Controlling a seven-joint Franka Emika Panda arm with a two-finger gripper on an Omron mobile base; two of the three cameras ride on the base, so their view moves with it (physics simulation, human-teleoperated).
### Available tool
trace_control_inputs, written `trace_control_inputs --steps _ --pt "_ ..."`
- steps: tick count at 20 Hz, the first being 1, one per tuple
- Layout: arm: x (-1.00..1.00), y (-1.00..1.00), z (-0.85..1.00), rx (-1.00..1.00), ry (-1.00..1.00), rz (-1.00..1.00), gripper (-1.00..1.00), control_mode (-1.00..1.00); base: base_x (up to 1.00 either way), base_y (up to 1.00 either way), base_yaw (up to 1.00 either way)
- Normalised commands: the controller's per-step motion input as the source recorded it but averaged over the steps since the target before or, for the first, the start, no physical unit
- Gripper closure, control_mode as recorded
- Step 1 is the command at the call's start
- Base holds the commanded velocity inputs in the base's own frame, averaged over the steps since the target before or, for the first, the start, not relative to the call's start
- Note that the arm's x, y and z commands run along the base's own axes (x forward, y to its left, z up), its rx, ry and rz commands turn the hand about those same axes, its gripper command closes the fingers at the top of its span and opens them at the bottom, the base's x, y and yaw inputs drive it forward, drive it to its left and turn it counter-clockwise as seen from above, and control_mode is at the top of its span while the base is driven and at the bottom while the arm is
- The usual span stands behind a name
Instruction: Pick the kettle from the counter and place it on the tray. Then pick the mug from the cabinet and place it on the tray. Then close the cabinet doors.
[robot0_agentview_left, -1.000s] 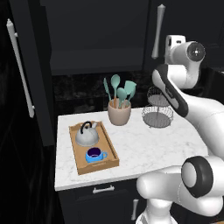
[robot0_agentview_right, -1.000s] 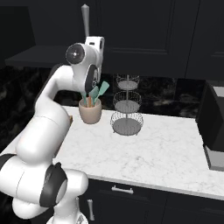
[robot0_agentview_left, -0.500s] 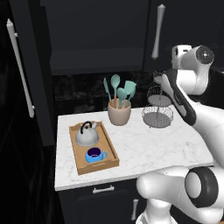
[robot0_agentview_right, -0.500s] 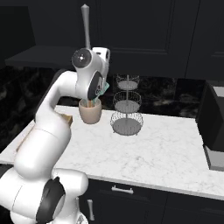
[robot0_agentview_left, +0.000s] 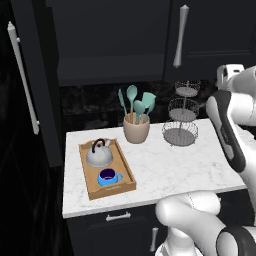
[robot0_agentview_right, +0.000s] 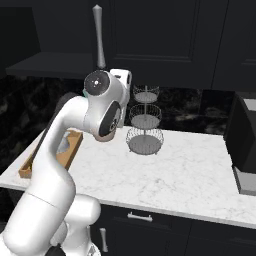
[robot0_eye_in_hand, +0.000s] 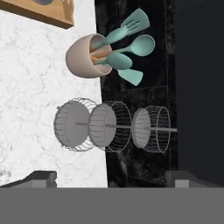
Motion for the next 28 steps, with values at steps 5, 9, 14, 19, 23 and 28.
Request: trace_control_inputs --steps 5,9,14,19,23,28 --pt "-0.93 0.06 0.13 0.0 0.0 0.0 -1.0 -1.0 0.0 0.0 0.0" --pt "-0.65 0.29 -0.06 -0.03 0.07 0.0 -1.0 -1.0 0.0 0.0 0.0" --pt "-0.22 0.25 -0.33 -0.15 0.14 0.0 -1.0 -1.0 0.0 0.0 0.0" --pt "-0.09 0.06 -0.23 -0.1 0.0 0.0 -1.0 -1.0 0.0 0.0 0.0" --pt "-0.44 0.04 -0.26 -0.08 -0.03 0.0 -1.0 -1.0 0.0 0.0 0.0" --pt "-0.52 0.47 -0.24 -0.15 -0.01 0.0 -1.0 -1.0 0.0 0.0 0.0"
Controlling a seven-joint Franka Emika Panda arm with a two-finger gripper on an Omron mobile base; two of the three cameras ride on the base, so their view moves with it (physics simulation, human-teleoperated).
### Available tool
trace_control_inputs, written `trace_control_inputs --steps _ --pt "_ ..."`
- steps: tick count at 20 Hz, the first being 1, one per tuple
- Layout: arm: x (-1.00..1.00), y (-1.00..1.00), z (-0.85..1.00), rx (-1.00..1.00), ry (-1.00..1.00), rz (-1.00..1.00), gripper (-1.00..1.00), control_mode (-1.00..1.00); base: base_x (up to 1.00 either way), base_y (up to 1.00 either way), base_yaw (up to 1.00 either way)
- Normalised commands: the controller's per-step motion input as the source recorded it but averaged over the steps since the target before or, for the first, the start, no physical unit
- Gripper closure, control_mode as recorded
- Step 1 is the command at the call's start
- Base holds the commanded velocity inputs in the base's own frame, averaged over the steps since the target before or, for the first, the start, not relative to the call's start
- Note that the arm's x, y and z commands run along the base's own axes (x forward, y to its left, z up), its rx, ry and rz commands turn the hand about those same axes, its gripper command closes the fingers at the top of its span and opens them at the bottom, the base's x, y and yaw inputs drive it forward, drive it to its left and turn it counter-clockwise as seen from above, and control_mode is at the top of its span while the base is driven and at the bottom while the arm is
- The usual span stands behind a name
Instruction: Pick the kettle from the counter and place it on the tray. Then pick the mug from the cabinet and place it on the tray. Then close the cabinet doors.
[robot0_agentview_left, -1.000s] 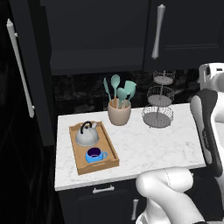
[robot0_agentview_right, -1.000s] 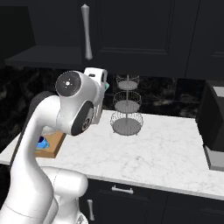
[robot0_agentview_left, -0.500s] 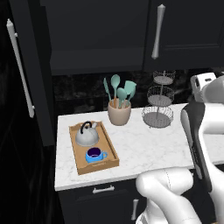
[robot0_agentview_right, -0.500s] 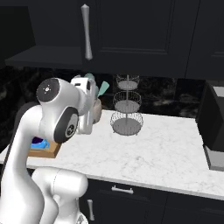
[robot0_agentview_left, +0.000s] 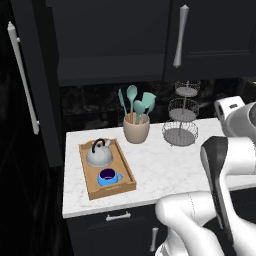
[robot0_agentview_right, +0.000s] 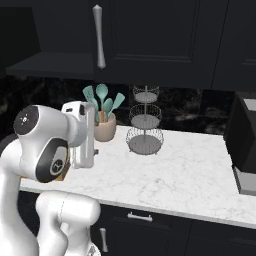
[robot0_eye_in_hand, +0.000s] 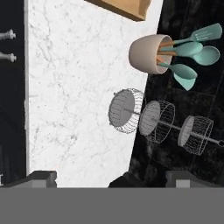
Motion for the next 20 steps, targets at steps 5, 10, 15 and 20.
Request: trace_control_inputs --steps 5,10,15,20 --pt "-0.46 0.85 -0.17 -0.14 -0.04 0.01 -1.0 -1.0 0.0 0.0 0.0" --pt "-0.63 0.6 -0.01 -0.02 -0.17 0.11 -1.0 -1.0 0.0 0.0 0.0" --pt "-0.83 0.53 -0.07 0.01 -0.13 0.24 -1.0 -1.0 0.0 0.0 0.0" --pt "-0.5 0.92 -0.26 0.0 -0.06 0.24 -1.0 -1.0 0.0 0.0 0.0"
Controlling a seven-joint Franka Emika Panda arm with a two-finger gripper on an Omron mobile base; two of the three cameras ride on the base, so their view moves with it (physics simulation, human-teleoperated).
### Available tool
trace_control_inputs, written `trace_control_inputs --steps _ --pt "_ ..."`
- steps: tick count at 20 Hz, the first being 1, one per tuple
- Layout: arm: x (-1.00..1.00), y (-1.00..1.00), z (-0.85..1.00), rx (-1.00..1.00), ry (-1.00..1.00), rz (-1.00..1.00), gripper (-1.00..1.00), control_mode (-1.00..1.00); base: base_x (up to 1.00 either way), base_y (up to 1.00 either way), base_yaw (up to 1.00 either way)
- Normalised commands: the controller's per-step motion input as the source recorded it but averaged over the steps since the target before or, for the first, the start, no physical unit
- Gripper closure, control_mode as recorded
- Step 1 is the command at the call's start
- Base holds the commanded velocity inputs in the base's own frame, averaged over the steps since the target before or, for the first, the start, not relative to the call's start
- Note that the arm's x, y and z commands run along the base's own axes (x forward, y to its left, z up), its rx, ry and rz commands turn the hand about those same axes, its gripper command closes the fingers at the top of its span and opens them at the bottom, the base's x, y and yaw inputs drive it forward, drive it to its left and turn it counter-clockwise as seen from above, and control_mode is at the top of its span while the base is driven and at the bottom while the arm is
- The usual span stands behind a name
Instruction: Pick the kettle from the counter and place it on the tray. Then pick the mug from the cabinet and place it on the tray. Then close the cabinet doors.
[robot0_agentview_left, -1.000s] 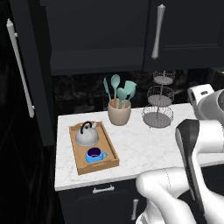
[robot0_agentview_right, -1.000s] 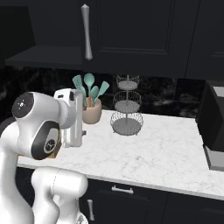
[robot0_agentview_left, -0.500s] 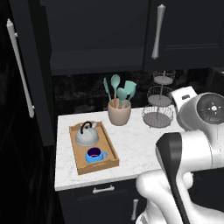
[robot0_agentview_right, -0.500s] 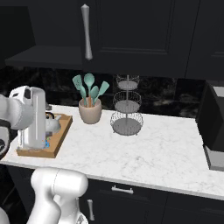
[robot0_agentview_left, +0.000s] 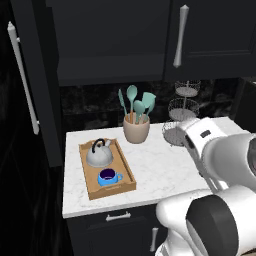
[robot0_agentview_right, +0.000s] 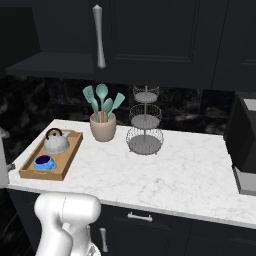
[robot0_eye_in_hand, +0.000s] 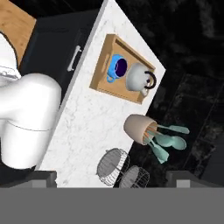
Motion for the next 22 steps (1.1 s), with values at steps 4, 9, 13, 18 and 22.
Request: trace_control_inputs --steps 4,9,13,18,22 --pt "-0.27 1.0 -0.24 0.0 -0.04 0.18 -1.0 -1.0 0.0 0.0 0.0" --pt "-0.24 1.0 -0.26 0.0 -0.06 0.16 -1.0 -1.0 0.0 0.0 0.0" --pt "-0.09 0.96 -0.2 0.0 -0.08 0.16 -1.0 -1.0 0.0 0.0 0.0" --pt "-0.04 0.87 -0.03 0.0 -0.09 0.16 -1.0 -1.0 0.0 0.0 0.0" --pt "0.0 0.62 -0.01 0.09 -0.16 0.26 -1.0 -1.0 0.0 0.0 0.0"
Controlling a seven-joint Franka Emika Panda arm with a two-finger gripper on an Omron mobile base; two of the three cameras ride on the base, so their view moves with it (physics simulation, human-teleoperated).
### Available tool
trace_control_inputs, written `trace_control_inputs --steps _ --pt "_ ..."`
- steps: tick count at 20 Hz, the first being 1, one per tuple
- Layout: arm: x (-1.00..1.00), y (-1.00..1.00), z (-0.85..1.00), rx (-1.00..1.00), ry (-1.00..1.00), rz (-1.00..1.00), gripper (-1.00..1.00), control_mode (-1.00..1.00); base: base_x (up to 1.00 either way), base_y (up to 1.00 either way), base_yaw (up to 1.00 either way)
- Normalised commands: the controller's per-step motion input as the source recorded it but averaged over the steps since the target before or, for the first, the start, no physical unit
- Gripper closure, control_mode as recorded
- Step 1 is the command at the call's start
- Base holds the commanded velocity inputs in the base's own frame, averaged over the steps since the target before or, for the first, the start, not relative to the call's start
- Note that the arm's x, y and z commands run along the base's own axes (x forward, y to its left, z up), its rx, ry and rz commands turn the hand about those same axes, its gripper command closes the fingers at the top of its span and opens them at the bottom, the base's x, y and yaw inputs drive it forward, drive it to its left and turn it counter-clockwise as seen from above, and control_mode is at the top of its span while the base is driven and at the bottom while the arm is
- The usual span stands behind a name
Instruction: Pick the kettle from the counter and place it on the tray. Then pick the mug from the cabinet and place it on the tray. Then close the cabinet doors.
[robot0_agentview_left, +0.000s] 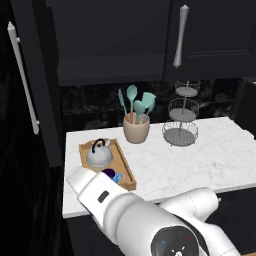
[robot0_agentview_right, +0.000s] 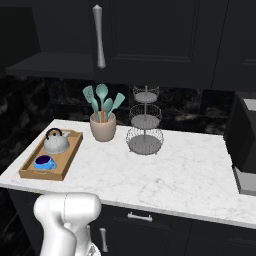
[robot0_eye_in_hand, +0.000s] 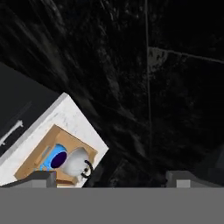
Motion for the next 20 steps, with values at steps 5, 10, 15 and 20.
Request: trace_control_inputs --steps 5,10,15,20 --pt "0.0 0.6 0.0 0.1 -0.2 0.22 -1.0 -1.0 0.0 0.0 0.0" --pt "0.0 0.52 0.01 0.08 -0.24 0.15 -1.0 -1.0 0.0 0.0 0.0" --pt "0.0 0.62 0.12 0.06 -0.19 0.0 -1.0 -1.0 0.0 0.0 0.0" --pt "0.03 0.67 0.1 0.03 -0.08 -0.12 -1.0 -1.0 0.0 0.0 0.0"
